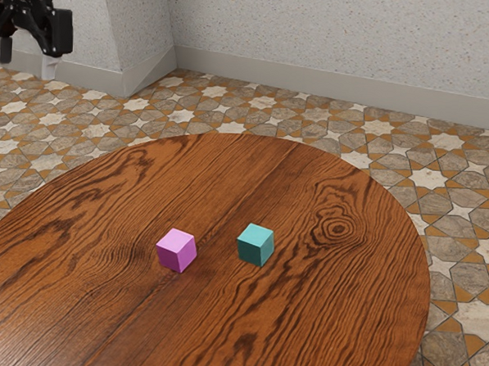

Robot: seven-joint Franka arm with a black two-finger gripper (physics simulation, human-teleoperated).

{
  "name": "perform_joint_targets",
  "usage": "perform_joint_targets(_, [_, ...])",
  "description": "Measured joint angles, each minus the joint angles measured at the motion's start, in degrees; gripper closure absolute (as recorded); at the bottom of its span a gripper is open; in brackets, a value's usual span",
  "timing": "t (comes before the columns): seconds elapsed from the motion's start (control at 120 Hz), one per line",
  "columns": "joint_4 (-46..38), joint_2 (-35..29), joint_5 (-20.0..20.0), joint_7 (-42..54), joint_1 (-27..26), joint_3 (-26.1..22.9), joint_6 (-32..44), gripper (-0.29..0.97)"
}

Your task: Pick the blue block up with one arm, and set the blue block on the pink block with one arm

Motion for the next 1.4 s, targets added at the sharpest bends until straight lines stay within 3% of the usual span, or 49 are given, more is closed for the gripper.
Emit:
perform_joint_targets(0.225, [-1.10,1.95,0.17,1.99,7.53,-4.98,19.00,0.00])
perform_joint_targets(0.383, [-1.21,7.85,-1.22,2.12,3.37,-5.74,26.36,0.00])
perform_joint_targets(0.55, [-3.23,13.76,-4.24,1.94,4.19,-5.67,31.89,0.00])
perform_joint_targets(0.75, [-13.14,15.44,-5.91,0.47,4.09,-5.69,39.64,0.00])
perform_joint_targets(0.942, [-23.05,16.03,-10.62,-1.58,4.50,-5.74,50.11,0.00])
perform_joint_targets(1.233, [-24.92,22.41,-17.27,-3.87,3.68,-7.13,60.21,0.00])
perform_joint_targets(1.4, [-28.54,22.80,-19.97,-4.79,2.23,-7.42,63.44,0.00])
